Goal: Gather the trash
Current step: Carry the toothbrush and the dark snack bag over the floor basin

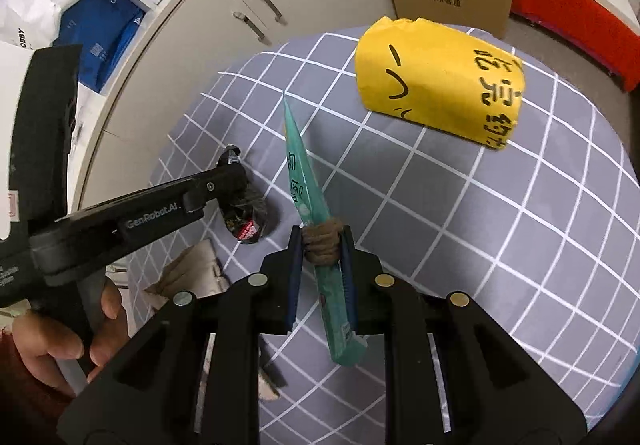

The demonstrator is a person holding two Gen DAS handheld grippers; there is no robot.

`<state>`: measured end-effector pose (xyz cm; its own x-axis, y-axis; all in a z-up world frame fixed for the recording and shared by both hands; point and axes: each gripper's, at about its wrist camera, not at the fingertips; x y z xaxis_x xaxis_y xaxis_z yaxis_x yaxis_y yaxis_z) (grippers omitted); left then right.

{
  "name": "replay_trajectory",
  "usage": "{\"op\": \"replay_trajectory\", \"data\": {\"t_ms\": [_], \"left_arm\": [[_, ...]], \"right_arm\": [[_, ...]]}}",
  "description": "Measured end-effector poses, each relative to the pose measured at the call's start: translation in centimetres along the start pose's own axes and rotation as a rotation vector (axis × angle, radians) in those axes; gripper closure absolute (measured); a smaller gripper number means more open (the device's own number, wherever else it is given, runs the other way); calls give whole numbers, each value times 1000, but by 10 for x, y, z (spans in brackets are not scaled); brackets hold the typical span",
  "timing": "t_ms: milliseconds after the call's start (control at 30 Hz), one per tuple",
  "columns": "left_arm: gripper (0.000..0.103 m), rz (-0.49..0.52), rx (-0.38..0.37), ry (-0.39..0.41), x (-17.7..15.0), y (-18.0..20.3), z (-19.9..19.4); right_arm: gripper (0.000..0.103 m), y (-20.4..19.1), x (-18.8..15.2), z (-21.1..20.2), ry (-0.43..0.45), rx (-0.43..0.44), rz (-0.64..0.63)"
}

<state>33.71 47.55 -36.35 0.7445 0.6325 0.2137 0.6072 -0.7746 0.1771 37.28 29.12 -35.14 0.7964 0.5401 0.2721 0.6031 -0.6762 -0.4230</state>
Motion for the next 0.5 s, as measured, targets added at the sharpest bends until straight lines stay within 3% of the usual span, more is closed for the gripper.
{"op": "replay_trajectory", "data": {"t_ms": [267,500], "left_arm": [[83,59,-69,42,-28,37,-46],[83,157,-115,68,-72,96,-86]], "right_arm": [[84,5,-16,-50,75,11,22],[84,28,-57,-123,162,-7,55]]}}
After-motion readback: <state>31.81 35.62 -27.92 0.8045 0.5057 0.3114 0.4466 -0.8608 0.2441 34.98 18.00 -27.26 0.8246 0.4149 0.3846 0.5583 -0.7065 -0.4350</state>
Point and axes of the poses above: each gripper's, at about its wrist camera, not at the fingertips, and z roughly the way its jaws point, y to its right, x to its top, and after that the axes turned 1 degree about x, right-handed
